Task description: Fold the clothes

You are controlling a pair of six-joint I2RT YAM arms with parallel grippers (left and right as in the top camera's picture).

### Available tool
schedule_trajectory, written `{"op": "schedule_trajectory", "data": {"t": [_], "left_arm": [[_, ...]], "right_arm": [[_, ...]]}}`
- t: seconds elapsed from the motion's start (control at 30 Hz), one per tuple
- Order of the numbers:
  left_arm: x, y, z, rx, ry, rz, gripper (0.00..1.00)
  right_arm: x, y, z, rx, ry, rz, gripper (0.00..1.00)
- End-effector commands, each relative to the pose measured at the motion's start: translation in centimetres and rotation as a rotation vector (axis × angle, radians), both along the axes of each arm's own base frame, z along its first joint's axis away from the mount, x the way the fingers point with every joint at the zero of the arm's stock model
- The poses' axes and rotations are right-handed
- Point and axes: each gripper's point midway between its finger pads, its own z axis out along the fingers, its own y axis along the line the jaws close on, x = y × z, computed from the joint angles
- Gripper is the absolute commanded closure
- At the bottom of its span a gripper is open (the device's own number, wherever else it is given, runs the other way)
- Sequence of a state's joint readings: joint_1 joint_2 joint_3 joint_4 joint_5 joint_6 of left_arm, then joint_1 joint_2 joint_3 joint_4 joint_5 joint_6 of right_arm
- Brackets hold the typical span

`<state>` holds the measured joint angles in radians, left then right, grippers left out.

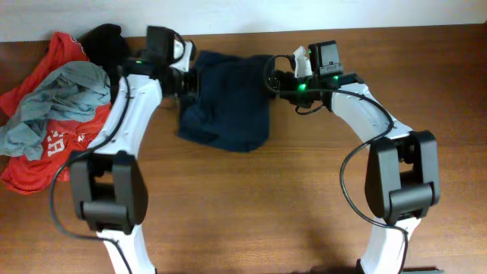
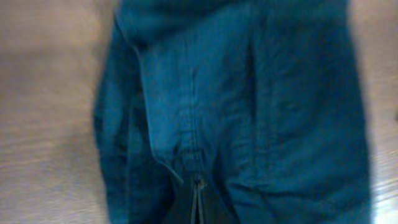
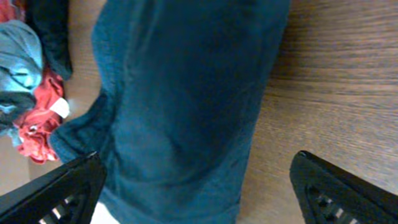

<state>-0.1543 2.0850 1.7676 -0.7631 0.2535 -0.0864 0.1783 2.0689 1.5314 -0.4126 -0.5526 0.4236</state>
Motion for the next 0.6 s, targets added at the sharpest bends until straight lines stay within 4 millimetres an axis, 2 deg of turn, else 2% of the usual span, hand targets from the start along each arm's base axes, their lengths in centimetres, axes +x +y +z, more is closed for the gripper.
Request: {"op": "schedule_trajectory", "data": {"t": [0.0, 0.2, 0.4, 0.57], "left_arm": [[-0.2, -0.7, -2.2, 0.017, 0.034, -0.024, 0.99], [0.1, -0.7, -2.6, 0.044, 0.024, -0.019, 0.99], [-0.1, -0.2, -3.4, 0.083, 0.040, -0.005, 0.99], [-0.7, -0.2, -5.6, 0.111, 0.080, -0.008, 0.99]], "right_arm": [[-0.4, 1.4, -2.2, 0.010, 0.049, 0.024, 0.04], [-1.0, 3.0, -4.3, -0.016, 0.073, 0.050, 0.11], [-1.2, 4.2, -5.2, -0.037, 0.075, 0.051, 0.14], [-1.2, 4.1, -6.0, -0.050, 0.081, 0.046, 0.16]]}}
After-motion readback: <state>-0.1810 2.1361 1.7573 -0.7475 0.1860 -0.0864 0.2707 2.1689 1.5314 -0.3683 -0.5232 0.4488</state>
